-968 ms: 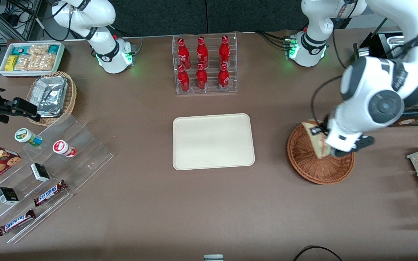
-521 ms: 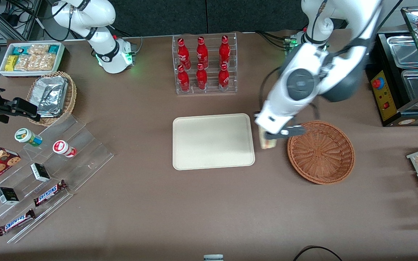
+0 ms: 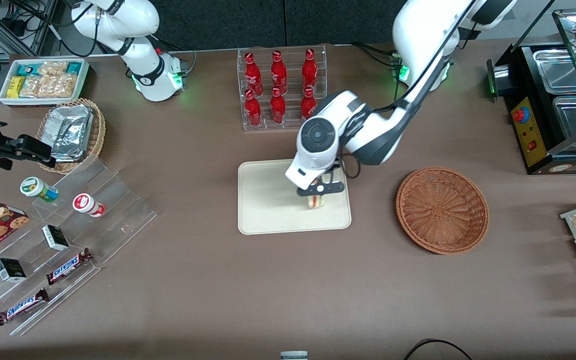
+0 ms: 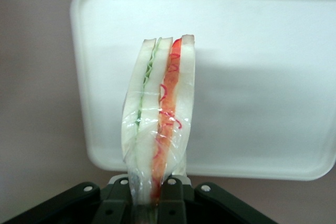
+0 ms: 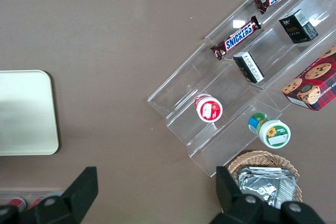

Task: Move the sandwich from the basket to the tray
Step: 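Carry the sandwich with the left gripper over the cream tray, then lower the sandwich onto the tray and open the left gripper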

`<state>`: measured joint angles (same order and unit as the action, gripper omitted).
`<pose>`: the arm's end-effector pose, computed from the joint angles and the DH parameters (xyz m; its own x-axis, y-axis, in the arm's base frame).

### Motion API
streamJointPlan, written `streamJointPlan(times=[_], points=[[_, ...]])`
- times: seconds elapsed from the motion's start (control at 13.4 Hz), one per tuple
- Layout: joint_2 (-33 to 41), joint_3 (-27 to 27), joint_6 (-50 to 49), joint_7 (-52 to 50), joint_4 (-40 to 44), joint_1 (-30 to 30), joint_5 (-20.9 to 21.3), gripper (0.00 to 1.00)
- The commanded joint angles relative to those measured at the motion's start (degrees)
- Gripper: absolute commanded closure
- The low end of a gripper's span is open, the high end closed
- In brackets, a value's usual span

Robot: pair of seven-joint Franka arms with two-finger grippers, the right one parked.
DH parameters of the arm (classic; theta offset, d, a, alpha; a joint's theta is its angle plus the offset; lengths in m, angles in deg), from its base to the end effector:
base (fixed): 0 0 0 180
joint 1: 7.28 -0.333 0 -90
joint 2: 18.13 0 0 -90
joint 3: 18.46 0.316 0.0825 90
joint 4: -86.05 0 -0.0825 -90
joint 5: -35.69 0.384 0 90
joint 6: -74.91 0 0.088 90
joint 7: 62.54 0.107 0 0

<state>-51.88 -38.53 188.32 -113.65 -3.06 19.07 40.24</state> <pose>0.4970 -0.4666 0.3100 0.9803 0.0882 -0.1768 0.0856 -0.9961 -0.0225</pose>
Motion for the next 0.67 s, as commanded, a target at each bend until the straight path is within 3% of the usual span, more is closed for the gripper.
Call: streamJointPlan(times=[0.0,0.45,0.6], points=[[-3.16,0.65,3.03,-3.55,2.45,3.95,2.3,1.0],[-6.24,0.73,7.96,-3.91,2.1,5.11,4.32,1.0],[-6.94,0.74,7.96,-7.32,1.58,5.64,8.44,1.0]])
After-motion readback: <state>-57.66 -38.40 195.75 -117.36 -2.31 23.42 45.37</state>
